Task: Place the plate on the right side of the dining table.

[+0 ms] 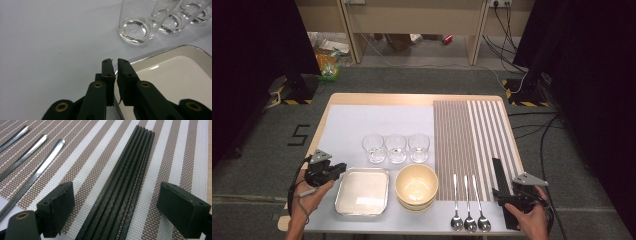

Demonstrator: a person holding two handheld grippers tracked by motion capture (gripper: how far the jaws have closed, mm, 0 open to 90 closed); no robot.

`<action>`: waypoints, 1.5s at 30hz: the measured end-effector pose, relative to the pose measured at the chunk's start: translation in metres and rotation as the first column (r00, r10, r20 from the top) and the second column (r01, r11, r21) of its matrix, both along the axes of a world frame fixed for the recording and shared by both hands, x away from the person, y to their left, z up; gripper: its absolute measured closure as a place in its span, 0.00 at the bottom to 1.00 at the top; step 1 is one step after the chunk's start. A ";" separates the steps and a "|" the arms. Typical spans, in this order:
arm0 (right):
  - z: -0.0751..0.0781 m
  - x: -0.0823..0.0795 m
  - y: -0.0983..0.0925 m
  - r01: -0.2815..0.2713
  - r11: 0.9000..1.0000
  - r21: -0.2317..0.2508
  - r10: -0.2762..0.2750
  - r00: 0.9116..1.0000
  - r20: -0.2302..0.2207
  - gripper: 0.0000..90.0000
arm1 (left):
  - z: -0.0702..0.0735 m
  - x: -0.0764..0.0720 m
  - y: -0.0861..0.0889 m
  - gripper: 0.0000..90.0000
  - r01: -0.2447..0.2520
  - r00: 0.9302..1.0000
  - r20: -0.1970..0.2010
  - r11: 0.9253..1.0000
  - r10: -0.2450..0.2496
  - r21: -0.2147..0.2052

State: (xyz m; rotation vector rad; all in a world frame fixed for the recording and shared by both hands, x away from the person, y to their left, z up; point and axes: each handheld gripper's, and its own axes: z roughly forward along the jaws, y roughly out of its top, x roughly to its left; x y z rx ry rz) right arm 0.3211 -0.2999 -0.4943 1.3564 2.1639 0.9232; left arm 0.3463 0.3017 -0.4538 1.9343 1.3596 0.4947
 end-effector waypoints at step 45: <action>0.000 0.000 0.000 0.000 1.000 0.001 0.000 1.000 0.000 0.16 | -0.004 -0.005 0.022 0.92 -0.048 0.987 -0.157 0.996 0.036 -0.070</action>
